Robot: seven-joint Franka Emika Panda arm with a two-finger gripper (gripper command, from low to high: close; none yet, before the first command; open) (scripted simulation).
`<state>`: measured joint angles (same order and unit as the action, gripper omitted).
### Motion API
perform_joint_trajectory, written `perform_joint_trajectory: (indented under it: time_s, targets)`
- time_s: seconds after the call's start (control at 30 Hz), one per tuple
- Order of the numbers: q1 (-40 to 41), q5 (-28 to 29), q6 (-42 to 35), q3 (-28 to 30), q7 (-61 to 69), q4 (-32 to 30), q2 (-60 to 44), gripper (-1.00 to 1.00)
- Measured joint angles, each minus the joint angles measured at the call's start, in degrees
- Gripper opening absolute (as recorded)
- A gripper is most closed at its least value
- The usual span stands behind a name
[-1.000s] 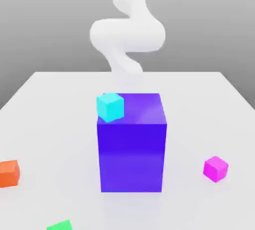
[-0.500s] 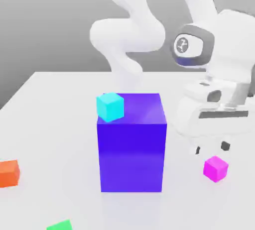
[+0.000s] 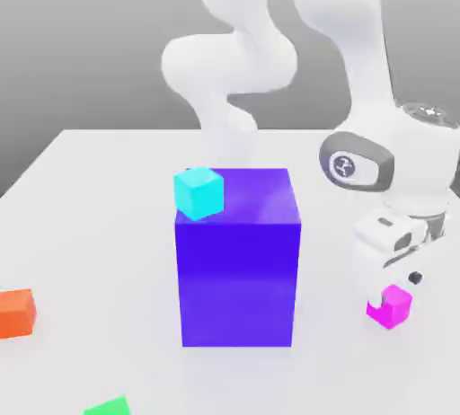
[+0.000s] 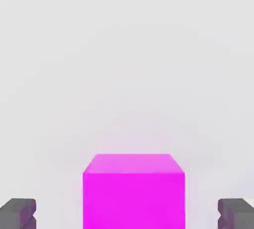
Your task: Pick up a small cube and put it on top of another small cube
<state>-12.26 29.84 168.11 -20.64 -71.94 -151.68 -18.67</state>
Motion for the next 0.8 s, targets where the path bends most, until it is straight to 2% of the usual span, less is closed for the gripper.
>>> perform_joint_trajectory:
  time_s: [0.07,0.1,0.33,0.63,0.8]
  targets:
    - [-2.9,3.1,1.3,3.6,-2.3,0.6,-2.1,0.0]
    - [-3.8,3.9,1.7,4.7,-3.0,0.8,-2.7,-1.0]
    - [-3.9,3.8,1.8,4.7,-2.9,0.8,-2.6,-1.0]
    - [6.0,-9.6,-3.7,-8.1,7.2,-1.9,6.1,-1.0]
    - [8.8,-16.4,-7.3,-10.7,11.3,-2.4,10.2,-1.0]
